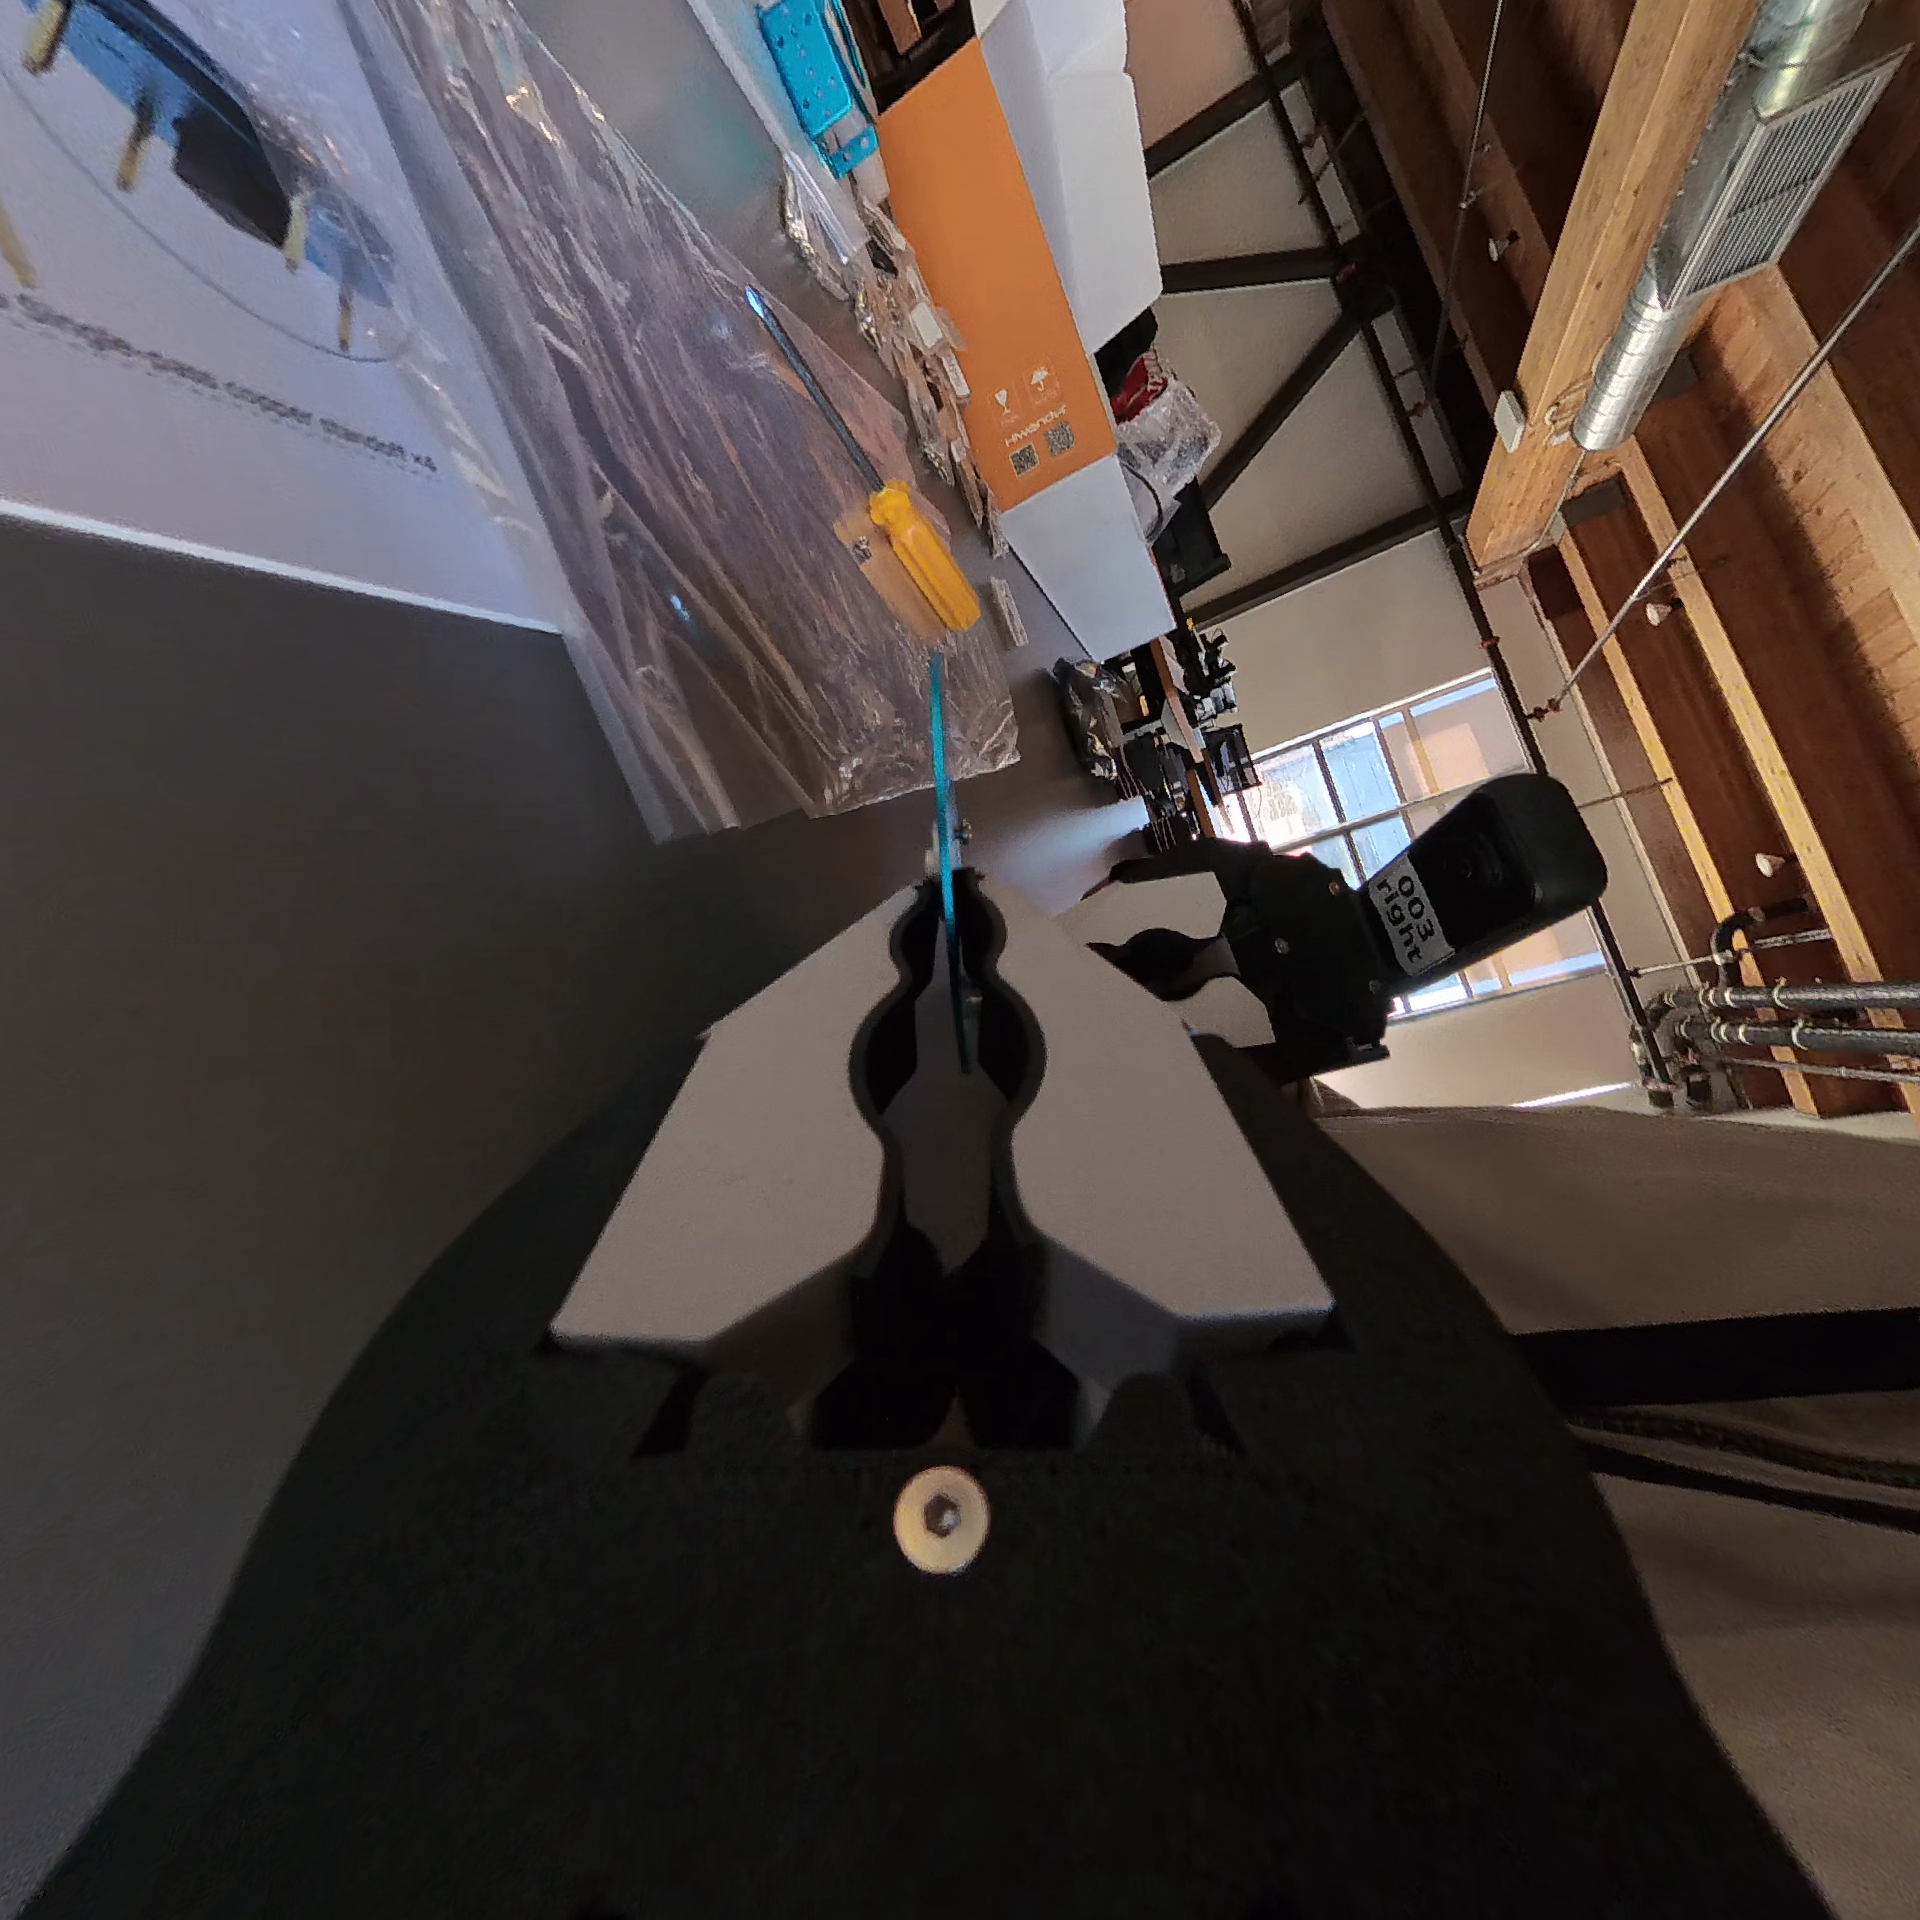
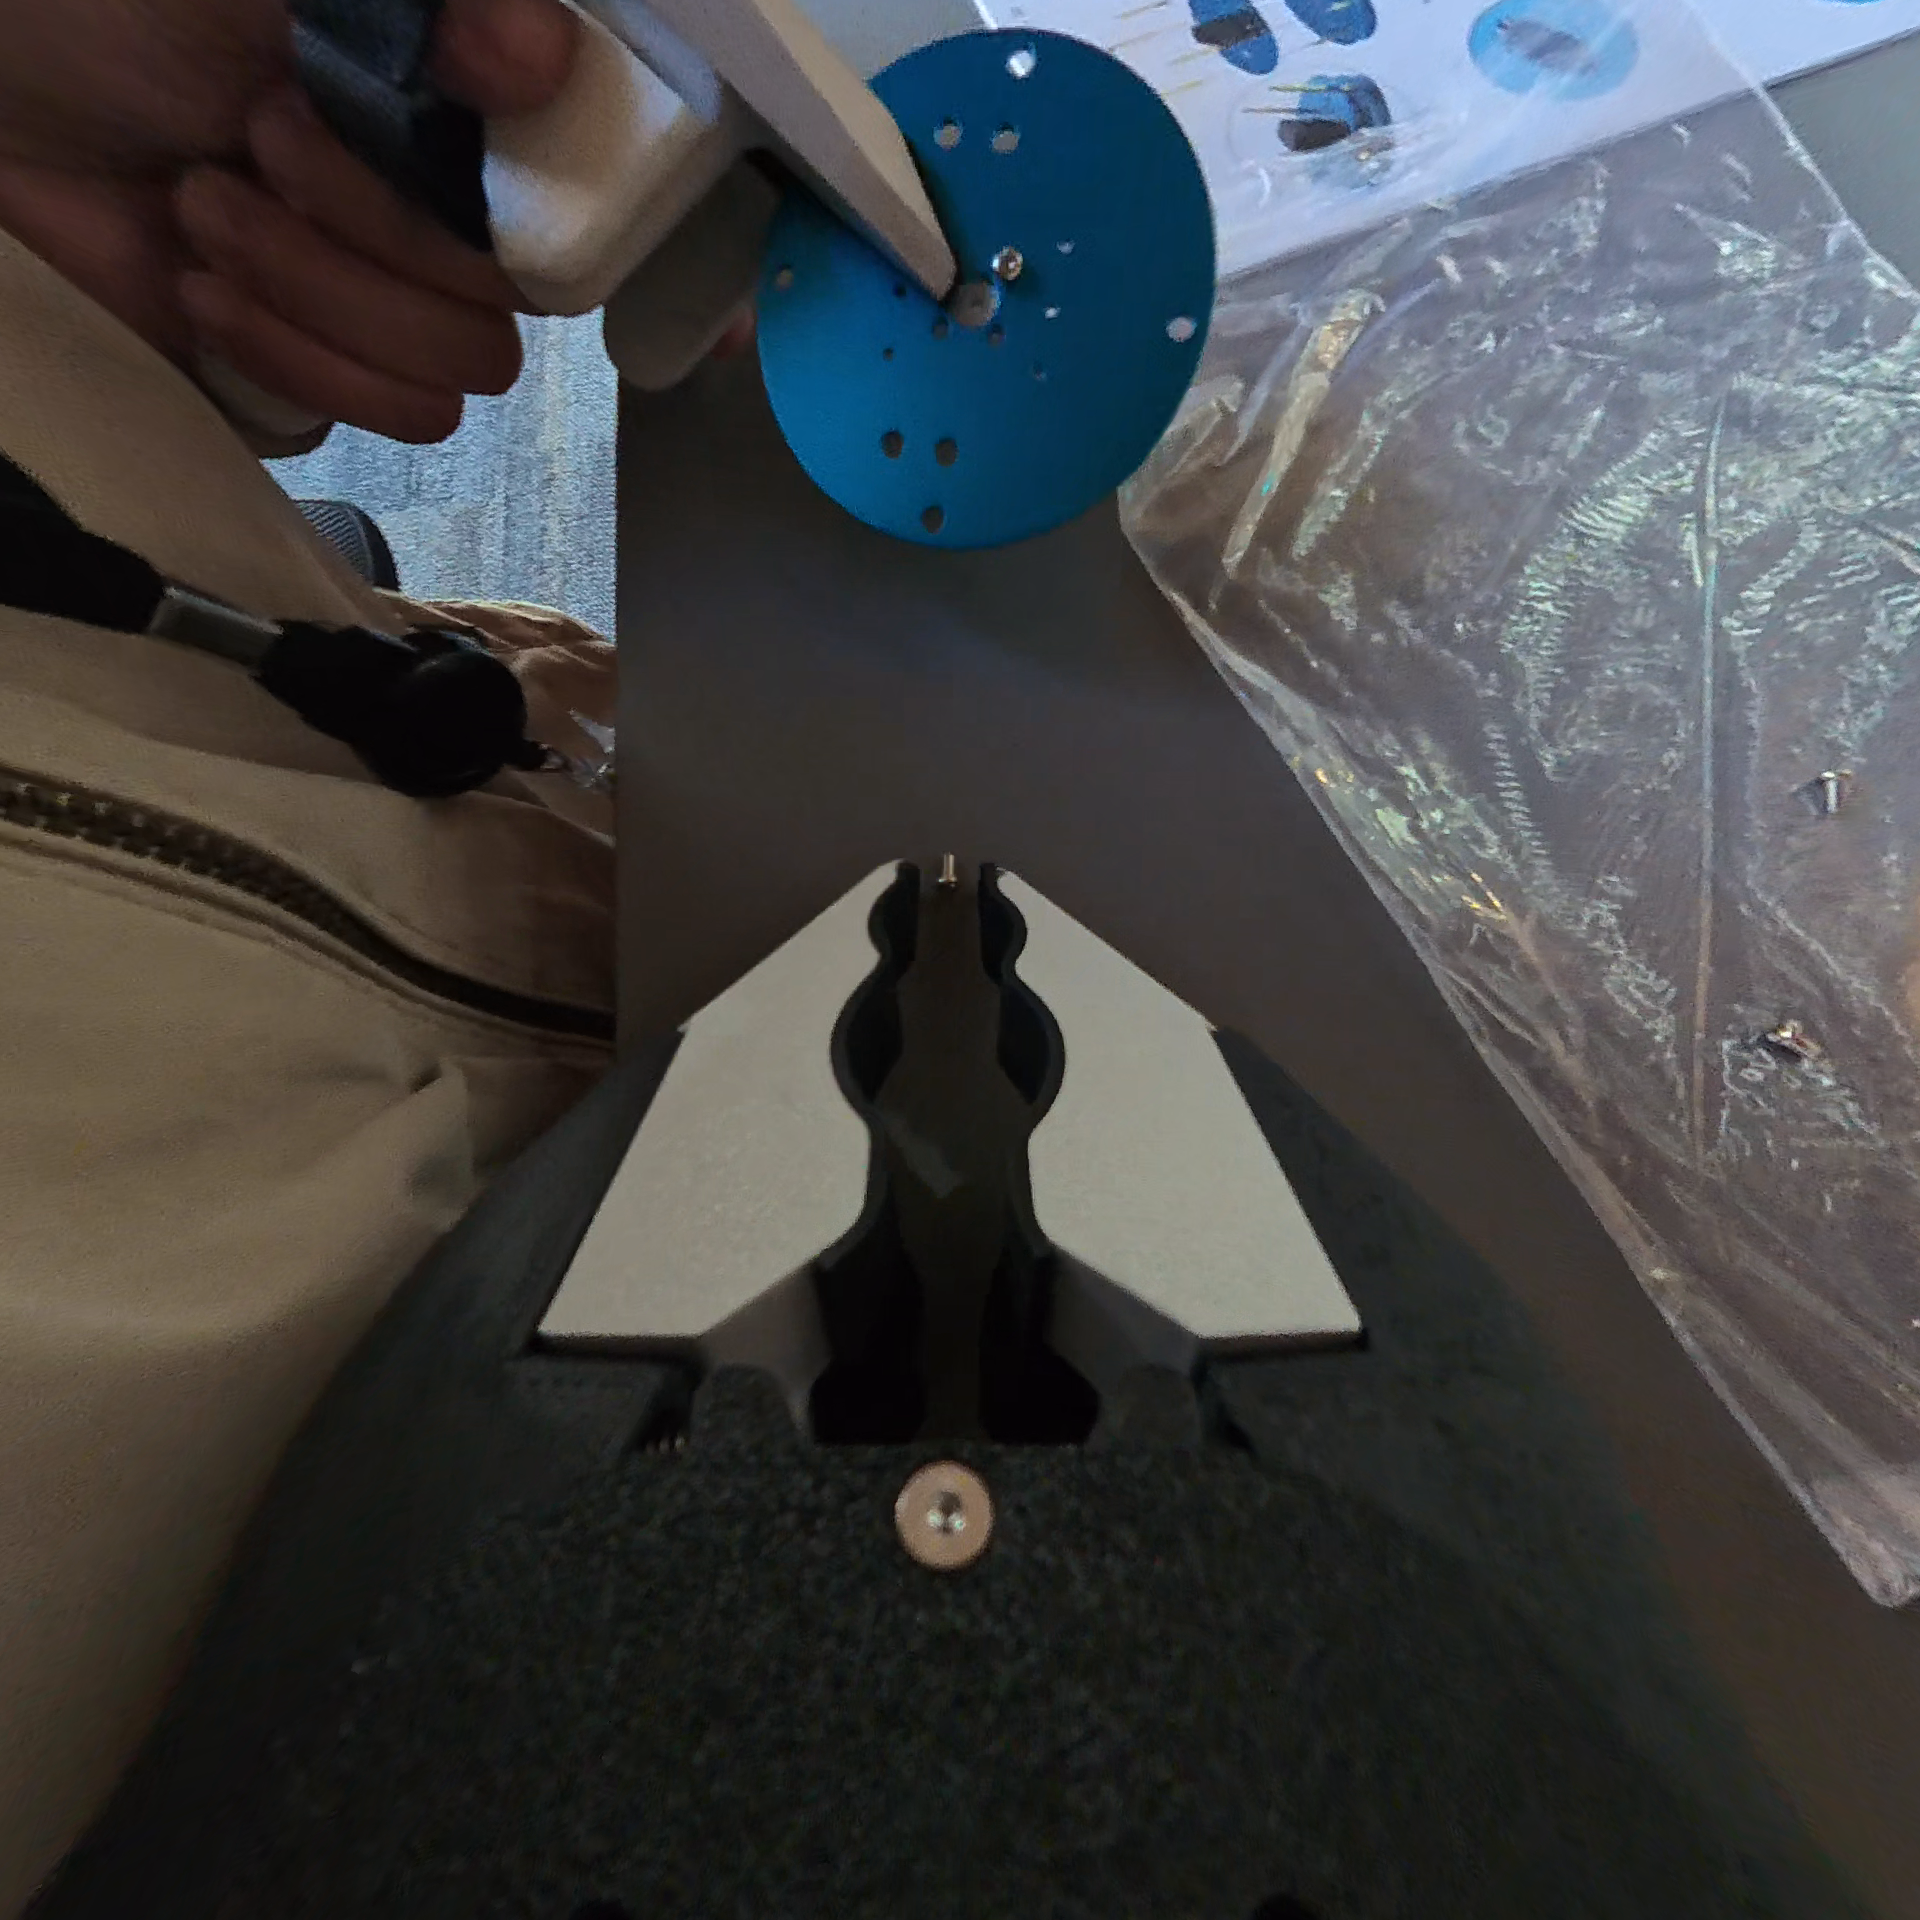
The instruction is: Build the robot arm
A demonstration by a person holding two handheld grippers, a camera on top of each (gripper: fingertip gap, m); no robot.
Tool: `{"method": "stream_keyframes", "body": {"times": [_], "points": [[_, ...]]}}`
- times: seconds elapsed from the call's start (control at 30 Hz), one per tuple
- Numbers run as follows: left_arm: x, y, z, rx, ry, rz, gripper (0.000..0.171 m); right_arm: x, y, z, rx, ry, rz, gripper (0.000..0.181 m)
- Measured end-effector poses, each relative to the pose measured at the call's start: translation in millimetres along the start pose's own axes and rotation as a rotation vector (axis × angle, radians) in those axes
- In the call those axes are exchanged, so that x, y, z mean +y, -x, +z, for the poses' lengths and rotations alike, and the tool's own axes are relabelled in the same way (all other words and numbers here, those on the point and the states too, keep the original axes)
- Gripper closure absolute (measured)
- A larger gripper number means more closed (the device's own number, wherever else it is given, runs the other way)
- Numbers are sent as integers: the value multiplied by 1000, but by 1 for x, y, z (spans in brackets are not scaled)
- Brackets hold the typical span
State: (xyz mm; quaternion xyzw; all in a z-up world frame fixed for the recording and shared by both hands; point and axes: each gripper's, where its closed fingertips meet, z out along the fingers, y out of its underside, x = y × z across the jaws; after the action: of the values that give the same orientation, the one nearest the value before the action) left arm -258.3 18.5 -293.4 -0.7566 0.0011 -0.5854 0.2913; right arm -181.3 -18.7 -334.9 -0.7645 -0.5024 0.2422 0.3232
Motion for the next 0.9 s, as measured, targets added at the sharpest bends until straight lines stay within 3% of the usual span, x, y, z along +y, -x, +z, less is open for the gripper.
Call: {"method": "stream_keyframes", "body": {"times": [0.3,0.57,0.9], "points": [[6,-1,0,27,58,15,168,0,-4,0,71,0,-16,177],[4,5,8,-48,61,32,168,-2,-9,0,157,-4,-144,178],[-12,3,38,-46,53,-1,167,-23,-45,-13,346,-59,-313,181]]}}
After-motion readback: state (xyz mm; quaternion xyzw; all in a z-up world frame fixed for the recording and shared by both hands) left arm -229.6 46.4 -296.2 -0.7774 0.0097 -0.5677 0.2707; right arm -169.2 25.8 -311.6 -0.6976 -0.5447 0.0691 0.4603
